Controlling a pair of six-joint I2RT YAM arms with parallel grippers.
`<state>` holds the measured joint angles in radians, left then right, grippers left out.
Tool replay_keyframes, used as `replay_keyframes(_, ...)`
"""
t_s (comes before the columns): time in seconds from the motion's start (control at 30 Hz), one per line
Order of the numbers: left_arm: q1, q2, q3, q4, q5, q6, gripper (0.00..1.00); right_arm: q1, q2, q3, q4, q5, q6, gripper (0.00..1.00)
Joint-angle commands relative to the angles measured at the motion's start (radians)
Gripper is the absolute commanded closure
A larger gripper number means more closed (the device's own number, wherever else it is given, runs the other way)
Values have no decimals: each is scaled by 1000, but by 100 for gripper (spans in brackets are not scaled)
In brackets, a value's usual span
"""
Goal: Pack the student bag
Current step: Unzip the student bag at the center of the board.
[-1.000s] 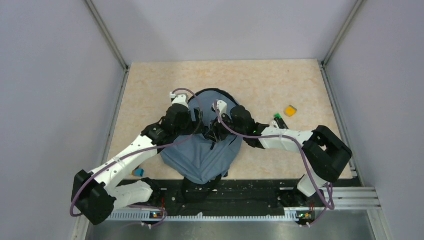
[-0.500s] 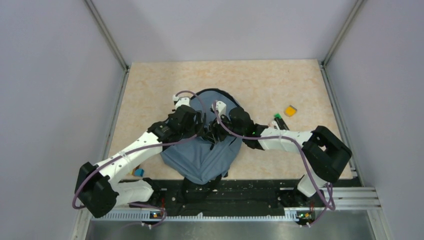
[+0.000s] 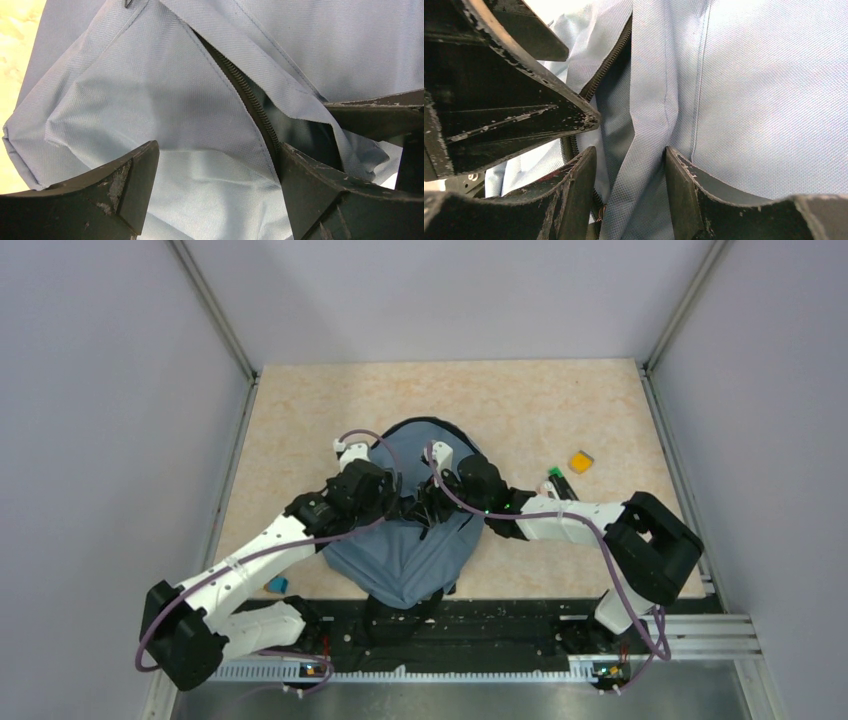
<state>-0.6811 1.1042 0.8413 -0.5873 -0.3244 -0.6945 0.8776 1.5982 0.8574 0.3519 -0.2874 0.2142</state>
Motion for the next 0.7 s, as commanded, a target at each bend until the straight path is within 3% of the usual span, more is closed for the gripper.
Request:
replay_keyframes(0.0, -3, -43, -24, -25, -29, -16, 9, 30, 22, -7, 3, -11, 25, 48)
replay_keyframes(0.13, -3, -29, -29, -31, -72, -27, 13, 31, 15, -11, 7, 13, 32, 48)
replay_keyframes(0.33, -3, -4, -14, -27, -90, -19, 37, 32, -20, -19, -21, 92, 15, 49)
replay_keyframes(0.4, -3, -3, -13, -25, -94, -19, 46, 35, -33, -22, -30, 120, 8, 50)
replay_keyframes(0.57, -3, -44, -8, -9, -100, -8, 87, 37, -67, -26, -54, 201, 7, 50)
replay_keyframes(0.67, -3, -76, 16, -5, -104, 23, 100, 37, -94, -18, -95, 276, 7, 47)
